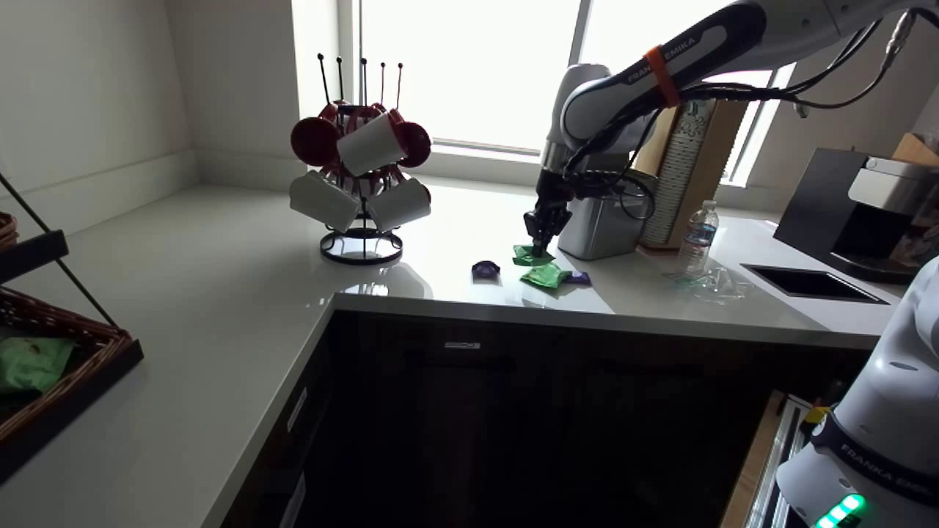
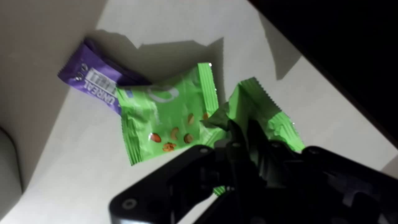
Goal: Pick up the green sachet on the left and place it next to the green sachet on the right then move both sachets backwards, move the purple sachet on the left to the right.
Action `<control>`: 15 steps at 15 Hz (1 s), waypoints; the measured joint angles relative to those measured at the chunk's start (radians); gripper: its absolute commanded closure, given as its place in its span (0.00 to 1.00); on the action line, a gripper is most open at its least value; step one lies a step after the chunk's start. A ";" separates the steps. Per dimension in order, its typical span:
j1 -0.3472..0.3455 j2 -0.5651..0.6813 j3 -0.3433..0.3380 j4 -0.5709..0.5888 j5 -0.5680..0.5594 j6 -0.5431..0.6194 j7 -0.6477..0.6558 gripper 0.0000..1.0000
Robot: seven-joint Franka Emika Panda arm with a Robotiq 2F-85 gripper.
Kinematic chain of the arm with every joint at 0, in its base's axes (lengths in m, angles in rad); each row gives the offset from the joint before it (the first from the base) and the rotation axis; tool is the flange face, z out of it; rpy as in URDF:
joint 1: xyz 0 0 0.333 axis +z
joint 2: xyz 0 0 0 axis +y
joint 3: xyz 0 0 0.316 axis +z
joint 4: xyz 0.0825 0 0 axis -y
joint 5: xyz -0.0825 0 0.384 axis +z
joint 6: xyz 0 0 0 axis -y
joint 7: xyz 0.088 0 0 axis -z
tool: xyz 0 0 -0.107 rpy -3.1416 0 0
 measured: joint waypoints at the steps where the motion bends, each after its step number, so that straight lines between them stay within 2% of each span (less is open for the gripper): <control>1: 0.000 -0.014 -0.008 -0.018 -0.013 -0.023 0.014 0.97; 9: -0.005 -0.057 -0.056 -0.108 -0.046 -0.144 0.045 0.97; 15: -0.015 -0.045 -0.079 -0.112 -0.059 -0.140 0.132 0.97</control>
